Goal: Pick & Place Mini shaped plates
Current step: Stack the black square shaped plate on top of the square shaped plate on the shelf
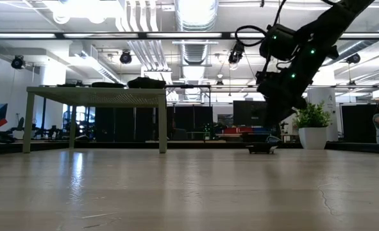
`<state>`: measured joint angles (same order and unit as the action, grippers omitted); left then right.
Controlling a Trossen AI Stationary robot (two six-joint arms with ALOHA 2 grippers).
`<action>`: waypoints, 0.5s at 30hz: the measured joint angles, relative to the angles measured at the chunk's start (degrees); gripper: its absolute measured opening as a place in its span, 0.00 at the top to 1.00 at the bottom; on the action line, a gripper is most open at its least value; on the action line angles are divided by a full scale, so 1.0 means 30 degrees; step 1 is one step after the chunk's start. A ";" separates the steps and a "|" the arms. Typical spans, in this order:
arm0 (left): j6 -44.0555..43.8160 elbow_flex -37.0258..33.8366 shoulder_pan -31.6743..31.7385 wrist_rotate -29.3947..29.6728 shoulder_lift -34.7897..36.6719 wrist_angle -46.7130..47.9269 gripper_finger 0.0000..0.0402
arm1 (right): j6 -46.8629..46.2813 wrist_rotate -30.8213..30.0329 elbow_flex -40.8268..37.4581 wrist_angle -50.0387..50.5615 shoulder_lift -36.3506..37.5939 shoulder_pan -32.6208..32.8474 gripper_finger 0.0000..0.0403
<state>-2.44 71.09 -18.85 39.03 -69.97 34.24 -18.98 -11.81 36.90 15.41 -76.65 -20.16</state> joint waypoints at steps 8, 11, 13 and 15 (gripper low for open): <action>0.0000 0.0000 0.0007 0.0000 0.0000 0.0001 0.86 | 0.0077 0.0040 0.0060 -0.1100 -0.1750 -0.1182 0.68; 0.0000 -0.0007 0.0007 0.0000 0.0000 0.0003 0.86 | 0.0044 0.0564 0.0060 -0.1166 -0.2347 -0.1905 0.66; 0.0000 -0.0007 0.0007 0.0000 0.0000 0.0001 0.86 | 0.0129 0.1637 0.0060 -0.1350 -0.2755 -0.2278 0.66; 0.0010 -0.0007 0.0005 0.0000 0.0000 0.0008 0.86 | 0.0444 0.2745 0.0060 -0.1599 -0.3147 -0.2498 0.67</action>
<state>-2.41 71.07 -18.83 39.03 -69.97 34.26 -17.65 -3.58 37.08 10.61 -86.09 -27.66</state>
